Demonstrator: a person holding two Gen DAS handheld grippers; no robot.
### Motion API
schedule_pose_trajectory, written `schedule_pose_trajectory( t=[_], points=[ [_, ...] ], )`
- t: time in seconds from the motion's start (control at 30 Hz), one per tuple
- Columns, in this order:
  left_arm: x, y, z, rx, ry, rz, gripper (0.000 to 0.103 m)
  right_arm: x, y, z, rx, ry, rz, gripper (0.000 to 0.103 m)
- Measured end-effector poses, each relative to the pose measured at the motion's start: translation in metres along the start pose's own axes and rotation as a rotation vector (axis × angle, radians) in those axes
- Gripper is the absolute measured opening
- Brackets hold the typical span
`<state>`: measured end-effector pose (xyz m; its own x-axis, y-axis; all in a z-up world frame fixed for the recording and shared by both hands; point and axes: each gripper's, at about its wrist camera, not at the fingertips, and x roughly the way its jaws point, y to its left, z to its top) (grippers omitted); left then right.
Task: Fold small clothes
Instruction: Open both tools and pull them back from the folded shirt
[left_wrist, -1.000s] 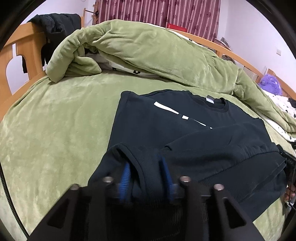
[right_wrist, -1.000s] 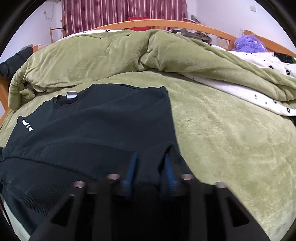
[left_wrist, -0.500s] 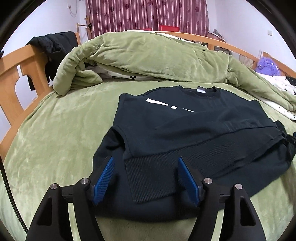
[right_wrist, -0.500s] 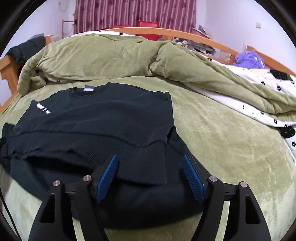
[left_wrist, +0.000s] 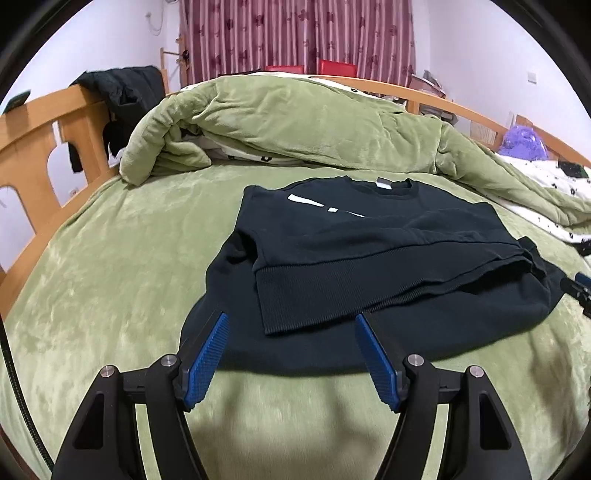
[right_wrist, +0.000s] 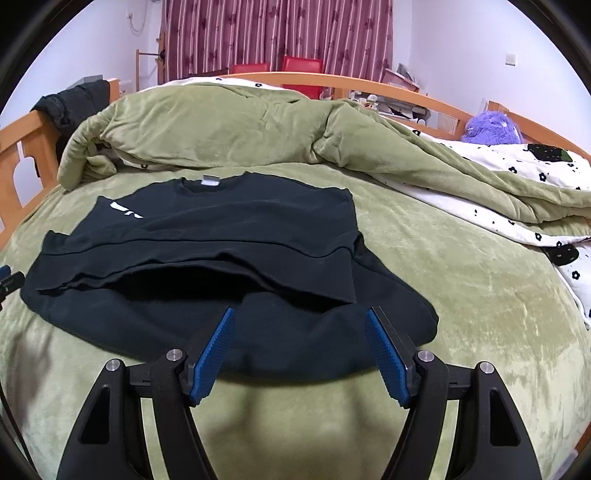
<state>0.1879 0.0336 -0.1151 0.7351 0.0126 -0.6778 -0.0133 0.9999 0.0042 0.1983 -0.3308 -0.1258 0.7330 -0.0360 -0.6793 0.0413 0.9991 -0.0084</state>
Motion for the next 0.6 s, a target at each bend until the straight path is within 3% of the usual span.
schedule_pose_trajectory(
  t=[0.23, 0.3, 0.33, 0.47, 0.6],
  points=[
    [-0.012, 0.007, -0.019, -0.060, 0.011, 0.001, 0.069, -0.016, 0.007, -0.010, 0.019, 0.008, -0.037, 0.077],
    [-0.012, 0.009, -0.022, -0.083, 0.031, -0.009, 0.073, -0.018, 0.004, -0.015, 0.045, 0.018, -0.037, 0.079],
    [-0.012, 0.009, -0.022, -0.086, 0.039, -0.008, 0.081, -0.019, 0.002, -0.018, 0.060, 0.026, -0.038, 0.083],
    [-0.015, 0.006, -0.022, -0.055, 0.031, 0.075, 0.085, -0.019, -0.003, -0.029, 0.065, 0.042, -0.067, 0.086],
    [-0.016, 0.011, -0.022, -0.072, 0.058, 0.110, 0.085, -0.015, -0.007, -0.031, 0.053, 0.055, -0.065, 0.086]
  ],
)
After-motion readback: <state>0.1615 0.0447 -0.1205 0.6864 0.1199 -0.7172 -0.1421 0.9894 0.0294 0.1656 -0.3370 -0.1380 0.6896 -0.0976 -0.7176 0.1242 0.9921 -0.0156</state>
